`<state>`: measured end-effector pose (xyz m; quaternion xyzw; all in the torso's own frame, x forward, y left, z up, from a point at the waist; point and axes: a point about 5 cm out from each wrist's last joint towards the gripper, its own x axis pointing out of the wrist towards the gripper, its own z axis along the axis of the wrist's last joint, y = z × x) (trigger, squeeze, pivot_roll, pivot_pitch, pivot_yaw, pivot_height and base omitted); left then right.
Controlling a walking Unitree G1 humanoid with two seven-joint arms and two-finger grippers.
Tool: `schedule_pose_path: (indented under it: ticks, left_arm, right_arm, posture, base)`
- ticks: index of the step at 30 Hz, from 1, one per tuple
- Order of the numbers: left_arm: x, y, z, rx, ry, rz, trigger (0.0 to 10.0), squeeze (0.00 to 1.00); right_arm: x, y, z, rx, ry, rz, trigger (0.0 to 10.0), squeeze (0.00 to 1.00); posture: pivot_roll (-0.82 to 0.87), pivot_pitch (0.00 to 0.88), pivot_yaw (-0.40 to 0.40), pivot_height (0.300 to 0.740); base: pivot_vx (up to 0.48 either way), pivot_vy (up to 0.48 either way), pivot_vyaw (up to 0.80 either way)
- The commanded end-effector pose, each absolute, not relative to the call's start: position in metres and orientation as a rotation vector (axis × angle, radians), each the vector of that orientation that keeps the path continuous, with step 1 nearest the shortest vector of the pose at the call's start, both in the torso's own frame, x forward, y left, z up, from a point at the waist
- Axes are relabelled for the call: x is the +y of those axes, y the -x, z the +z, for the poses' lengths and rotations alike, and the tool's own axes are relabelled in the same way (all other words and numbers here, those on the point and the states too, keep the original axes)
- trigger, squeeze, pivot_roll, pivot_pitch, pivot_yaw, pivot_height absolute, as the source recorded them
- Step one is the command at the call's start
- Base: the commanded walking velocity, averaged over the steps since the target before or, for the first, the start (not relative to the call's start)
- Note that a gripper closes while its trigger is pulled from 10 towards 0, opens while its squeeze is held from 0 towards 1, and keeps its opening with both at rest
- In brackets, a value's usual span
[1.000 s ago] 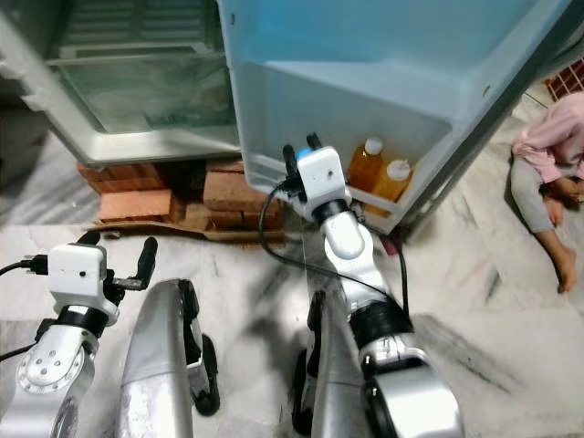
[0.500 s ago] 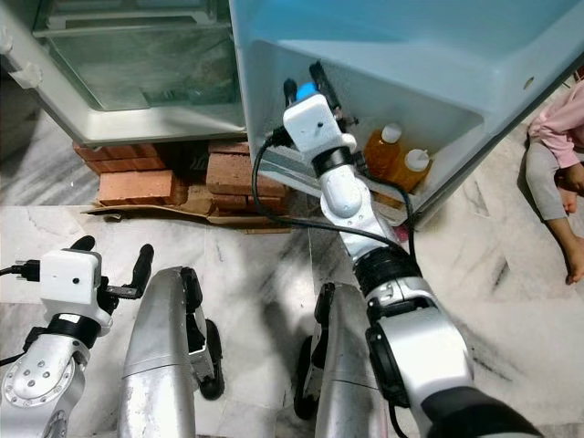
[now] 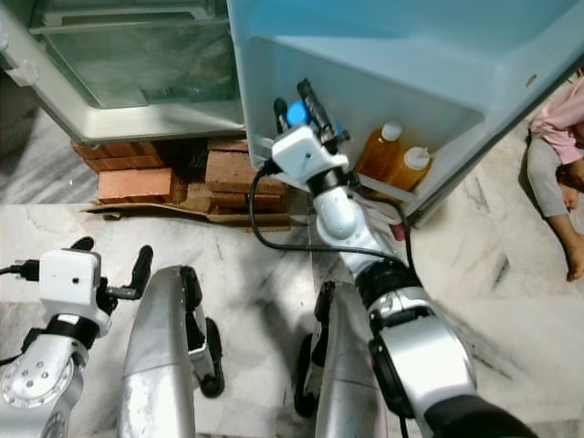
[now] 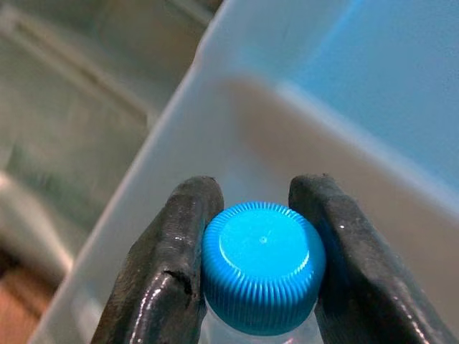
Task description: Restocking fridge
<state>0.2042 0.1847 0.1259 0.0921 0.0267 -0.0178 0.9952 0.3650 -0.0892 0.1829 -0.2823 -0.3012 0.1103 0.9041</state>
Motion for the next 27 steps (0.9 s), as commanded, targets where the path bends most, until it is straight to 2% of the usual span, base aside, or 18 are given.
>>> schedule_pose_path:
  ticks: [1, 10, 18, 27]
  left_arm:
    - [0.183, -0.198, 0.125, 0.072, -0.191, -0.049, 10.0, 0.0]
    - [0.184, -0.192, 0.125, 0.087, -0.193, -0.043, 10.0, 0.0]
    - [0.182, -0.193, 0.123, 0.096, -0.191, -0.049, 10.0, 0.0]
    - [0.182, -0.194, 0.121, 0.103, -0.189, -0.044, 10.0, 0.0]
  right_arm:
    - [-0.086, -0.359, 0.155, -0.532, 0.611, 0.247, 10.0, 0.0]
    - [-0.077, -0.353, 0.127, -0.401, 0.588, 0.243, 10.0, 0.0]
    - [-0.099, -0.364, 0.119, -0.235, 0.56, 0.139, 10.0, 0.0]
    - [-0.119, -0.378, 0.138, -0.232, 0.641, 0.035, 10.0, 0.0]
  posture:
    - [0.3, 0.389, -0.036, 0.542]
    - [0.3, 0.409, -0.034, 0.542]
    - [0.3, 0.412, -0.035, 0.542]
    - [0.3, 0.4, -0.044, 0.542]
  base:
    - [0.0, 0.0, 0.0]
    - [0.0, 0.0, 0.0]
    - [0.0, 0.0, 0.0]
    - [0.0, 0.0, 0.0]
